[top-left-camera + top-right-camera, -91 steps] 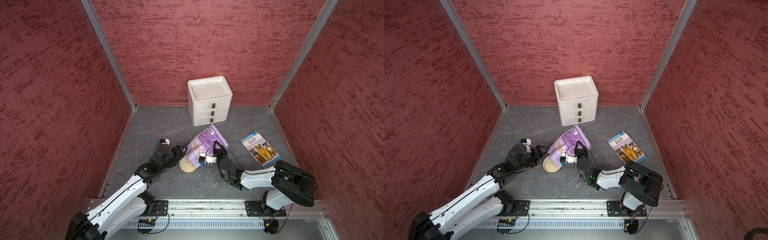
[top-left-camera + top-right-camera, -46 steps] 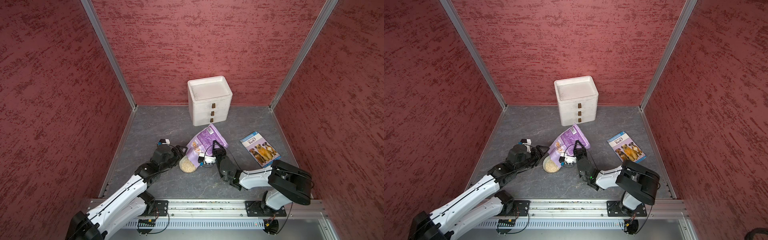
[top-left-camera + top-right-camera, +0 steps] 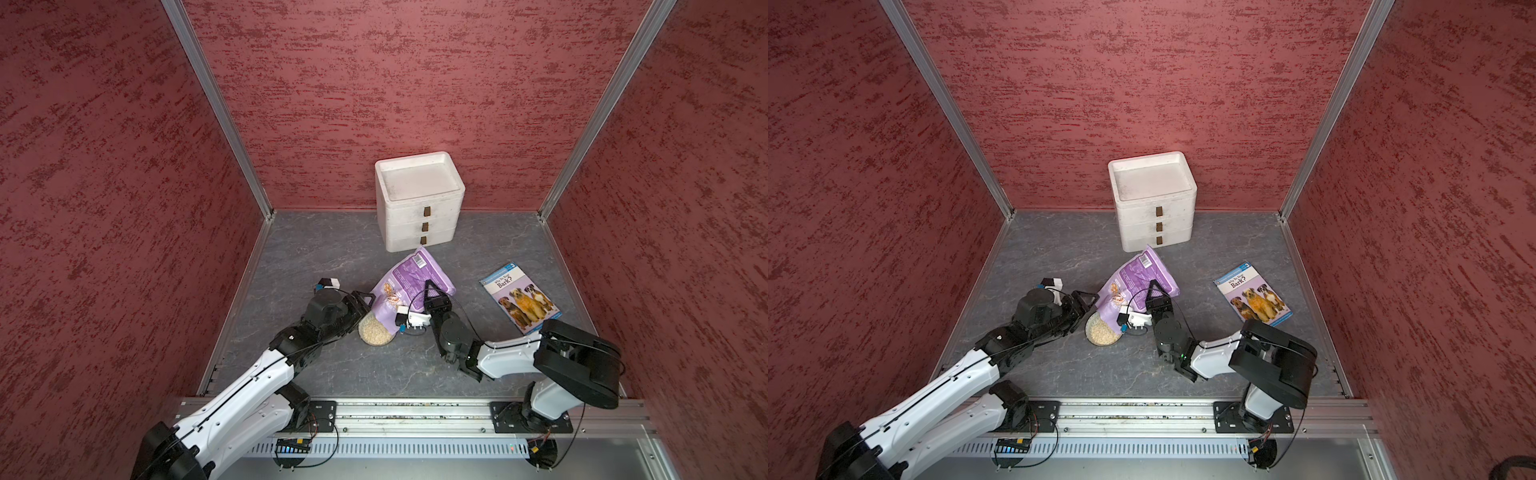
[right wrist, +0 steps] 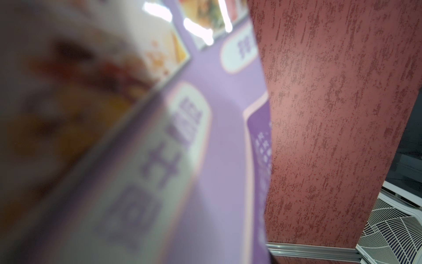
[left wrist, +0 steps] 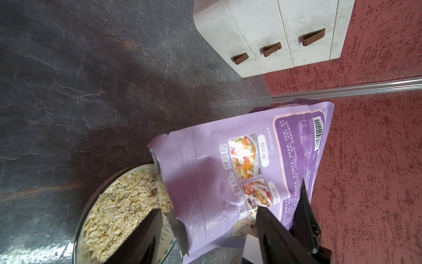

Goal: Pour the oats into the breakfast bowl
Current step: Pour the oats into the bowl.

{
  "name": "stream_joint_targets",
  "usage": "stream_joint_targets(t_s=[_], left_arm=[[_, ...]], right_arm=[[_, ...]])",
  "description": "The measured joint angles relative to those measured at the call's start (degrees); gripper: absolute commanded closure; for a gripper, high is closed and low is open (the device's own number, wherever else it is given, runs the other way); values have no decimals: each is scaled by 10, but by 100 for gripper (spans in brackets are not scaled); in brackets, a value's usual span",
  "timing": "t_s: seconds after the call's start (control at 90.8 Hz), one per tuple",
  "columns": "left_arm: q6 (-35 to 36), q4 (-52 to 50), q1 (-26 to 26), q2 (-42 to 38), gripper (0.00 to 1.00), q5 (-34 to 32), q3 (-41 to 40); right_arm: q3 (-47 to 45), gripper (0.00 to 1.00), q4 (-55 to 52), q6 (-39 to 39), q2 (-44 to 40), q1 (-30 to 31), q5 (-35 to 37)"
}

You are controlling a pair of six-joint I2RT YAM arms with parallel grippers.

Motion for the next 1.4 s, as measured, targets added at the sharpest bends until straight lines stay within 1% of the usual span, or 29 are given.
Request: stream_joint_targets(t_s=[0.661,0.859,1.025,1.19,1.399], left_arm=[[0,-6,3,-5,31,0,0],[0,-6,3,-5,31,2,0],[0,-6,3,-5,31,2,0],[0,-6,4,-5,31,2,0],[0,-6,4,-8,31,2,0]], right_arm=[[0,100,-2,-15,-7,0,-7],[0,100,29,-45,17,7,-11],[0,100,33,-45,21,10,-11],[0,100,12,-15,0,11,-9],[0,100,-77,74,-35,11,6]])
